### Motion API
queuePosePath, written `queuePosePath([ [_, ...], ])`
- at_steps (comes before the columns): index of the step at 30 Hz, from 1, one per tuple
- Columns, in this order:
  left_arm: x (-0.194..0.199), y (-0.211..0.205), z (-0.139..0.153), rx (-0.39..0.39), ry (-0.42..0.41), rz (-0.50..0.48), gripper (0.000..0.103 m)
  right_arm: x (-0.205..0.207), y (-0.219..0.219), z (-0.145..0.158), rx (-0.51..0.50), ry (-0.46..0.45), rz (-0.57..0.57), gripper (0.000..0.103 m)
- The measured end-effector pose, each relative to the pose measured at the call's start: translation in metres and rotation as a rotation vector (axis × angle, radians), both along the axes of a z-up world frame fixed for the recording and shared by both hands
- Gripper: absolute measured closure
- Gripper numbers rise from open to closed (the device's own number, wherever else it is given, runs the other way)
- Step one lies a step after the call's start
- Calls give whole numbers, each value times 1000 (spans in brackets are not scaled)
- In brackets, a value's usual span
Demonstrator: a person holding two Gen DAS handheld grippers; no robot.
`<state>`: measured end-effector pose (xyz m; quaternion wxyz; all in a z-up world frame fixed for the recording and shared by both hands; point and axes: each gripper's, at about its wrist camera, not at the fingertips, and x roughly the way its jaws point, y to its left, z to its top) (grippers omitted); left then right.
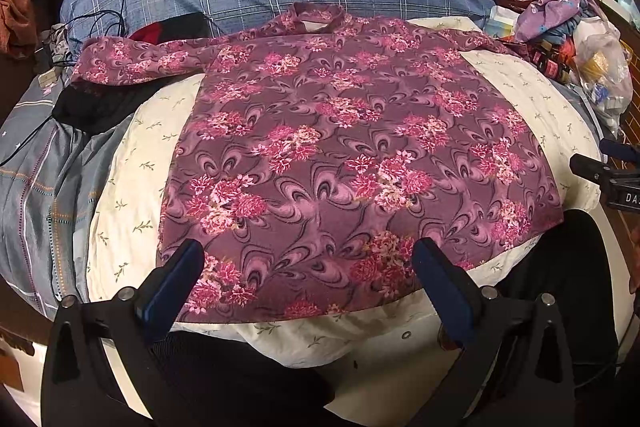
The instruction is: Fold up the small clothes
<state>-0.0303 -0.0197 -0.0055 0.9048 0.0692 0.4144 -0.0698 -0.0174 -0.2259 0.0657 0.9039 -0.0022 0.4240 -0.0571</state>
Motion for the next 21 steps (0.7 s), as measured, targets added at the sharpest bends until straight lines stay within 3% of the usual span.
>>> queuePosePath([
  [14,11,-1,-6,4,33,2,0,6,-2,-4,8,15,1,0],
  [18,18,11,-4,-47,65,19,0,10,-7,-7,30,15,-3,0],
  [21,32,46,1,-112,88,101,0,14,-22,-13,77,23,-22,0],
])
